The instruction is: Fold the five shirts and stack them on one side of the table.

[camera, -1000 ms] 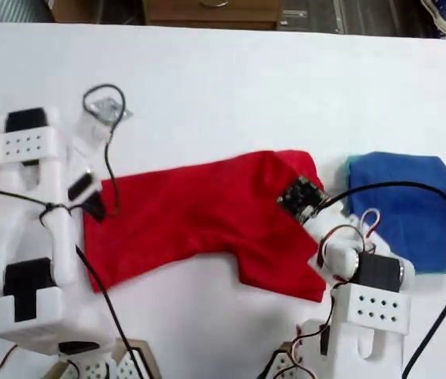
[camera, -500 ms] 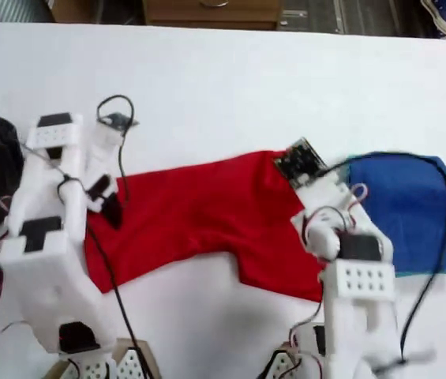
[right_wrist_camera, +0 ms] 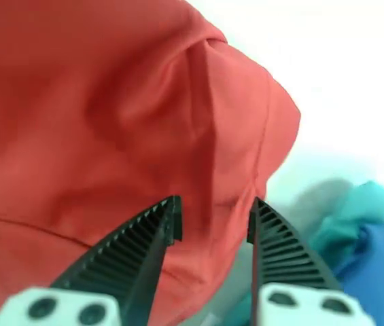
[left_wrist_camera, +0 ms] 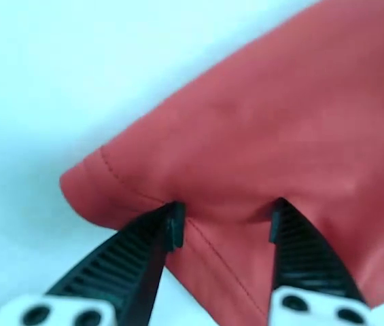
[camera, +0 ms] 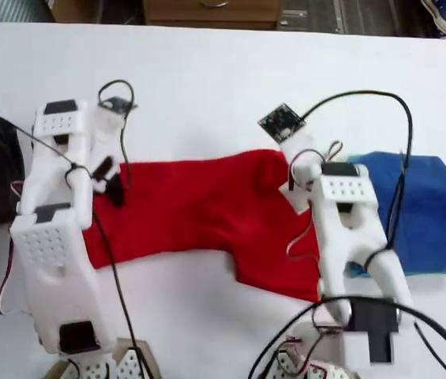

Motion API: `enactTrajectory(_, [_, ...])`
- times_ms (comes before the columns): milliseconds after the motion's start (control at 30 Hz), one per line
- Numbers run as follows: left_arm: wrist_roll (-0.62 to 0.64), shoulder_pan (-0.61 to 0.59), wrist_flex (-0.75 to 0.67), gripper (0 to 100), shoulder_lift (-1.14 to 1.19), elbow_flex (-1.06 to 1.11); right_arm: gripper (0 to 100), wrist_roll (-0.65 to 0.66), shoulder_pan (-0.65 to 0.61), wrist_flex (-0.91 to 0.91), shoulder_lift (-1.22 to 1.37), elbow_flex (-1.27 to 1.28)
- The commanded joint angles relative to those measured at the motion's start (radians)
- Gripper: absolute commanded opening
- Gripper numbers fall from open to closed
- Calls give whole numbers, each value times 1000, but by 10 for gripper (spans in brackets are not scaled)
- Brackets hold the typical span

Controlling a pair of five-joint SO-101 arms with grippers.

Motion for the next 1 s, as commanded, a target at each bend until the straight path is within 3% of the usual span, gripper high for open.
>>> enactTrajectory(0, [6, 0, 21, 242, 66, -137, 170, -8, 12, -16, 76, -80])
enactTrajectory(233, [3, -74, 135, 242, 241, -446, 170, -8, 61, -16, 156, -147])
enactTrajectory(533, [6, -69, 261, 242, 446, -840, 170, -8, 68, -16, 220, -167])
enactTrajectory(733, [8, -83, 278, 242, 427, -868, 170, -8, 97, 16, 176, -198])
enactTrajectory(967, [8, -66, 279, 242, 290, -866, 170, -6, 44, 127, -16, -342])
